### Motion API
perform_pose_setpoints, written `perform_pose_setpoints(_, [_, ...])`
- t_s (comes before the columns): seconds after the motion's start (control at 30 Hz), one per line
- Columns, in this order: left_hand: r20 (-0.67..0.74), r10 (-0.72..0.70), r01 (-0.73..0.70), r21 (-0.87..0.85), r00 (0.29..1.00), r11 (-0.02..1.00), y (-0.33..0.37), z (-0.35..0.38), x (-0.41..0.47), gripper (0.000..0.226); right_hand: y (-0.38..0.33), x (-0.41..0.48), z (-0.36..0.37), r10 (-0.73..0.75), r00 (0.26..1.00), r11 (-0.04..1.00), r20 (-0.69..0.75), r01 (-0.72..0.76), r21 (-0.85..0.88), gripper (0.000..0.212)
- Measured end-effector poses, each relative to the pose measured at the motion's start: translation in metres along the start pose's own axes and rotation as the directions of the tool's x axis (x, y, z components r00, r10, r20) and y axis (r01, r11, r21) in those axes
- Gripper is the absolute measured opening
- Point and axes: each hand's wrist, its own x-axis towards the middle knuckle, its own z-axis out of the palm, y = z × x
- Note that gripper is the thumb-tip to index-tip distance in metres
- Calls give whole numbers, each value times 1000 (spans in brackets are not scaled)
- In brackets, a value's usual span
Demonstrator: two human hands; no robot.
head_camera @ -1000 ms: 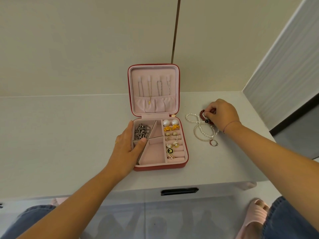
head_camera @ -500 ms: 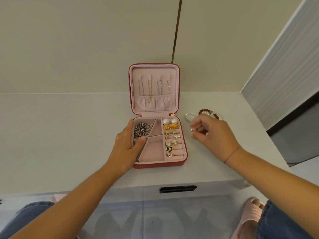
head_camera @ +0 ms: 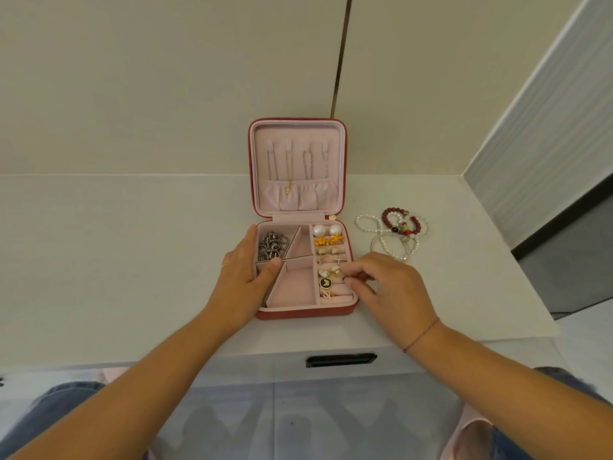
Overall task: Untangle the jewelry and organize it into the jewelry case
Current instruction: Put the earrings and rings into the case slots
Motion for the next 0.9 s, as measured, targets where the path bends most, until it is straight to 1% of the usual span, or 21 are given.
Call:
perform_pose_setpoints(0.1, [0, -5, 5, 8, 1000, 1000, -3, -1, 1, 49, 1, 1, 3, 0, 999, 999, -37, -1, -50, 7])
perform_pose_setpoints(0.17, [-2, -5, 5, 17, 1000, 1000, -3, 0, 0, 49, 2, 1, 5, -42, 998, 993, -56, 36, -109, 3])
perform_pose_setpoints(0.27, [-5, -18, 18, 18, 1000, 1000, -2, 0, 0, 49, 2, 2, 6, -88, 994, 982, -58, 77, -171, 19])
perform_pose_setpoints(0.43, [6, -17, 17, 16, 1000, 1000, -6, 0, 2, 54, 0, 0, 7, -189, 981, 948, -39, 173, -267, 22])
perform_pose_setpoints(0.53, [8, -27, 27, 11, 1000, 1000, -7, 0, 1, 53, 0, -8, 6, -231, 972, 942, -41, 212, -260, 26])
perform_pose_setpoints(0.67, [-2, -10, 10, -10, 1000, 1000, 1, -1, -1, 48, 2, -15, 5, -239, 970, 947, -55, 219, -236, 25])
perform_pose_setpoints(0.77, [-6, 18, -18, -19, 1000, 1000, 5, -2, -3, 45, 2, -17, 6, -208, 977, 964, -54, 195, -183, 26])
perform_pose_setpoints(0.9, [2, 13, -12, -17, 1000, 1000, 6, -2, -3, 45, 2, -18, 6, -143, 989, 983, -47, 136, -124, 29])
